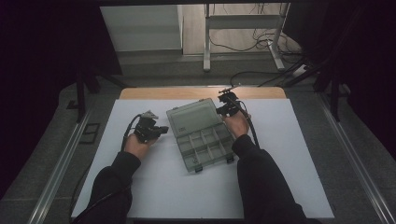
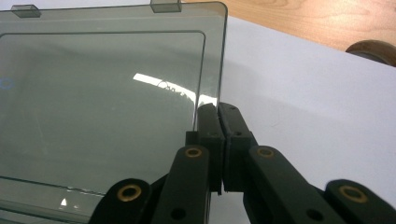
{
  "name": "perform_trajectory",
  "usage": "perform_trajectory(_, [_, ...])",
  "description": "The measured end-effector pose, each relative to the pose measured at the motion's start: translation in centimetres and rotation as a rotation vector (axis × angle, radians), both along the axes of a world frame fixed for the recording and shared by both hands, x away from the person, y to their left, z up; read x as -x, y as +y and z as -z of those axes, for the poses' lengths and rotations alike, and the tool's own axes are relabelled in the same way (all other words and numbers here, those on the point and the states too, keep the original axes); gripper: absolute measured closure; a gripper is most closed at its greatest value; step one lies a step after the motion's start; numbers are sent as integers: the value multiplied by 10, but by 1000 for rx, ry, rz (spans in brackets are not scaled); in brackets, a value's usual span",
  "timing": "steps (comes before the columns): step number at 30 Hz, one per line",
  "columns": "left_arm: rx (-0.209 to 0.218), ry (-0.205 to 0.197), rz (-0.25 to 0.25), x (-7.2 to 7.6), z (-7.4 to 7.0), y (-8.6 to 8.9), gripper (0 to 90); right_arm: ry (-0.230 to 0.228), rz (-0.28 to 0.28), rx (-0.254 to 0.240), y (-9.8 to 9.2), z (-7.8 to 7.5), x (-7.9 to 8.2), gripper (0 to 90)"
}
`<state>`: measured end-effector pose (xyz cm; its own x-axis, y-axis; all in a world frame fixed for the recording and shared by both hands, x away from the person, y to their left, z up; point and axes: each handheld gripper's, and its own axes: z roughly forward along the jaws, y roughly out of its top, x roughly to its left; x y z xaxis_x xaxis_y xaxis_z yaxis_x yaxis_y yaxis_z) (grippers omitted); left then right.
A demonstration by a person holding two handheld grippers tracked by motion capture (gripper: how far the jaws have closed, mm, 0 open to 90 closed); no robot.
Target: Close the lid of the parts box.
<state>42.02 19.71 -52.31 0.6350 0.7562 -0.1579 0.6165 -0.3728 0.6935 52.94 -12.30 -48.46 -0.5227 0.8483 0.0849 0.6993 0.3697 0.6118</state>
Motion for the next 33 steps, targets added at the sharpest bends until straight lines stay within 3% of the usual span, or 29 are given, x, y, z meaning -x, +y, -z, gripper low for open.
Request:
perform_trajectory(6, [-21,25,3,-5,8,-6,897,-12,-10,-3,2,-2,2,881])
perform_trajectory(12, [-8,38,-1,-12,13,-7,897,-15,-12,-6,3,-2,3,880])
perform_trajectory(33, [66,1,-40,-31,6,-6,896,-42,-9,-38,-1,-6,7,874])
